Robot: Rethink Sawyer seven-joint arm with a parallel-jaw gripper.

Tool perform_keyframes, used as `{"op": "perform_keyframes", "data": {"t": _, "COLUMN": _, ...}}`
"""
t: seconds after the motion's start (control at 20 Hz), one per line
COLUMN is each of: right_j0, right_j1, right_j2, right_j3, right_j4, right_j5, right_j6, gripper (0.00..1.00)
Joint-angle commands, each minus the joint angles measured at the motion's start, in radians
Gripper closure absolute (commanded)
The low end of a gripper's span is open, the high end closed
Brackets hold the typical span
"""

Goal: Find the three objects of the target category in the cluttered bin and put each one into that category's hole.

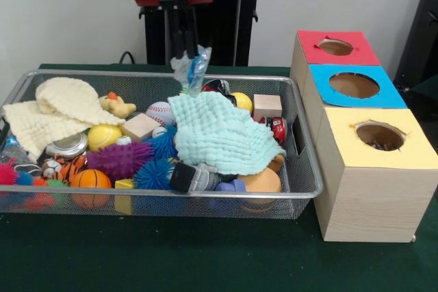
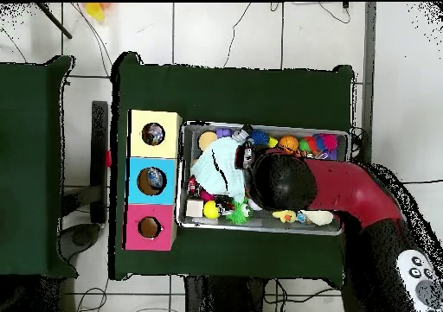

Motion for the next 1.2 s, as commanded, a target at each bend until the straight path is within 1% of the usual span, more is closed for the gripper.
{"op": "perform_keyframes", "data": {"t": 0.05, "right_j0": 0.085, "right_j1": -0.042, "right_j2": -0.106, "right_j3": 0.122, "right_j4": 0.064, "right_j5": 0.04, "right_j6": 0.241, "gripper": 1.0}}
{"op": "perform_keyframes", "data": {"t": 0.4, "right_j0": 0.159, "right_j1": -0.066, "right_j2": -0.17, "right_j3": 0.132, "right_j4": 0.119, "right_j5": 0.042, "right_j6": 0.255, "gripper": 1.0}}
{"op": "perform_keyframes", "data": {"t": 0.65, "right_j0": 0.218, "right_j1": -0.097, "right_j2": -0.22, "right_j3": 0.143, "right_j4": 0.162, "right_j5": 0.058, "right_j6": 0.274, "gripper": 1.0}}
{"op": "perform_keyframes", "data": {"t": 0.85, "right_j0": 0.251, "right_j1": -0.101, "right_j2": -0.253, "right_j3": 0.146, "right_j4": 0.181, "right_j5": 0.041, "right_j6": 0.273, "gripper": 1.0}}
{"op": "perform_keyframes", "data": {"t": 1.2, "right_j0": 0.338, "right_j1": -0.128, "right_j2": -0.314, "right_j3": 0.13, "right_j4": 0.23, "right_j5": 0.087, "right_j6": 0.302, "gripper": 1.0}}
